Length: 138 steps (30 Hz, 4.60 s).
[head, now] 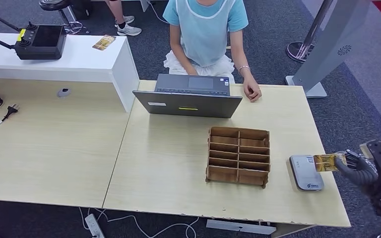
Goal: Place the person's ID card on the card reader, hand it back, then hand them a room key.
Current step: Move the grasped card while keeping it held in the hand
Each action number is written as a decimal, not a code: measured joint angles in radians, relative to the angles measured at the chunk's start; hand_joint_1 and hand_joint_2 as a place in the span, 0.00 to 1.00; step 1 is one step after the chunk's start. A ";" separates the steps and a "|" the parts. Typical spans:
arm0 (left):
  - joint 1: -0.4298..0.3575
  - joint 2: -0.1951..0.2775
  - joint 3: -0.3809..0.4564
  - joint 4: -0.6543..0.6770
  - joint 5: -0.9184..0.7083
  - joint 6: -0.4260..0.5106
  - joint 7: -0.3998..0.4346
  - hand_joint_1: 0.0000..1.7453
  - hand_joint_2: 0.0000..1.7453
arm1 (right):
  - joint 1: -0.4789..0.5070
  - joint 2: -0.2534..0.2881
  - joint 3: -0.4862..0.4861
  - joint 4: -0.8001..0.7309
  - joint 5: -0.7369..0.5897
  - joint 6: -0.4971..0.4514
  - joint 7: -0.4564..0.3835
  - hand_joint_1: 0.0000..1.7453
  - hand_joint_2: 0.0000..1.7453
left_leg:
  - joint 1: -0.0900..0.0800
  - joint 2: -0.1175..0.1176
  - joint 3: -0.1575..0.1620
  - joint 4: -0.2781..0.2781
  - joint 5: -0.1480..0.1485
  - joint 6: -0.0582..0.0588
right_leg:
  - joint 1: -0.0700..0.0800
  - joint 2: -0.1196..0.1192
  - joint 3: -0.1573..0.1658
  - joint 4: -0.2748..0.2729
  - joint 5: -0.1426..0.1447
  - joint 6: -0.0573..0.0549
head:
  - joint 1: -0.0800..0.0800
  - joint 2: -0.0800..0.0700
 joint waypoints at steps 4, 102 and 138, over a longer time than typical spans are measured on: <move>0.000 0.000 -0.001 0.000 -0.001 0.000 0.002 0.00 0.00 | 0.003 0.017 0.015 0.020 0.016 -0.010 -0.010 1.00 1.00 | 0.000 0.000 0.000 0.000 0.000 0.000 | 0.000 0.000 0.000 0.000 0.000 0.000 | 0.000 0.000; 0.000 0.000 -0.008 0.000 0.002 -0.002 0.010 0.00 0.00 | -0.052 0.095 0.047 0.132 0.188 -0.100 -0.016 1.00 1.00 | 0.000 0.000 0.001 0.000 0.000 0.000 | 0.000 0.000 0.001 0.000 0.000 0.000 | 0.000 0.000; 0.000 0.000 -0.008 0.000 0.019 -0.001 0.006 0.00 0.00 | -0.163 0.043 0.045 -0.040 0.012 0.018 -0.023 1.00 1.00 | -0.001 0.001 0.001 0.000 0.000 0.000 | -0.001 0.001 0.001 0.000 0.000 0.000 | 0.000 0.000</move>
